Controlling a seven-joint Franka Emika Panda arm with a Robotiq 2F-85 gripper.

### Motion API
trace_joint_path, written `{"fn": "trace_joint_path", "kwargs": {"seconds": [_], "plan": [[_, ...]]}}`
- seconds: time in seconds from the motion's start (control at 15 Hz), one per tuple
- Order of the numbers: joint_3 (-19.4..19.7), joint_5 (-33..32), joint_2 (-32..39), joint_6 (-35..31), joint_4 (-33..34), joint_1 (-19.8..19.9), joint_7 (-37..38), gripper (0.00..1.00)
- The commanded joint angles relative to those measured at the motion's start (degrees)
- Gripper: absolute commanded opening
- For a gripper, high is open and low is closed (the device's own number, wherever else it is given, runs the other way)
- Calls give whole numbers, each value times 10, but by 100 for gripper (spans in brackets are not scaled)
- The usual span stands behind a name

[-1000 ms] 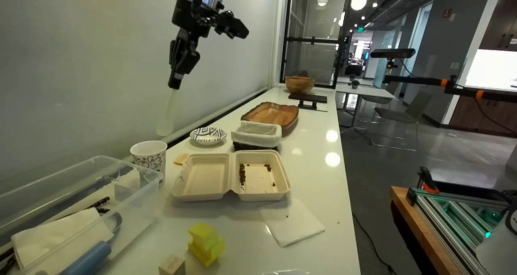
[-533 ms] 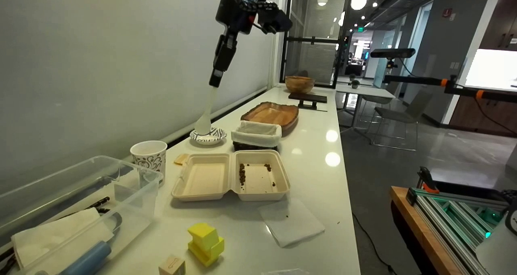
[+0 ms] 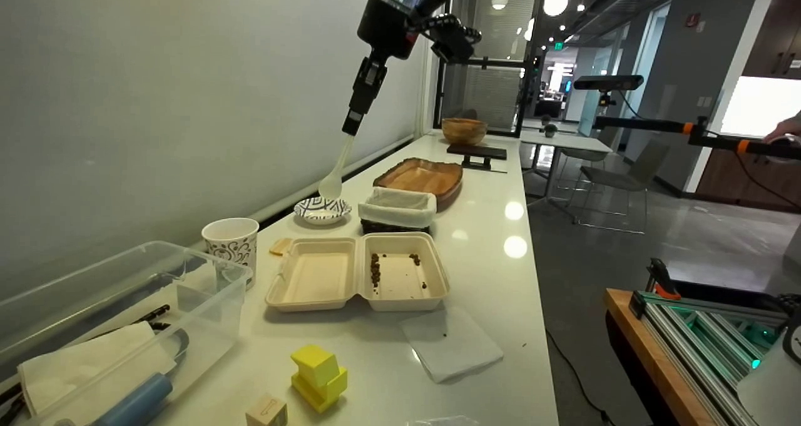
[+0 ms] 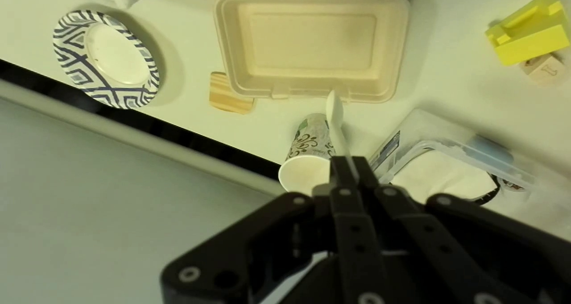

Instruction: Remove the plastic spoon from the paper cup and put it in the takeaway pack

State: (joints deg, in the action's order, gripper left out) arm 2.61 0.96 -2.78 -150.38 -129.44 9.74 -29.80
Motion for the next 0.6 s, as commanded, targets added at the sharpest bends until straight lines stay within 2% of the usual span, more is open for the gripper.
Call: {"fn": "trace_joint_path", "kwargs": {"seconds": [0.0,0.2,0.27,0.53], "plan": [[15,-29,6,4,-3,-17,36,1],[7,-95,8,71,-18,-25,117,1],[4,-137,4,100,-24,-28,166,1],[-11,-230,-14,209,-38,-51,296,1]]}}
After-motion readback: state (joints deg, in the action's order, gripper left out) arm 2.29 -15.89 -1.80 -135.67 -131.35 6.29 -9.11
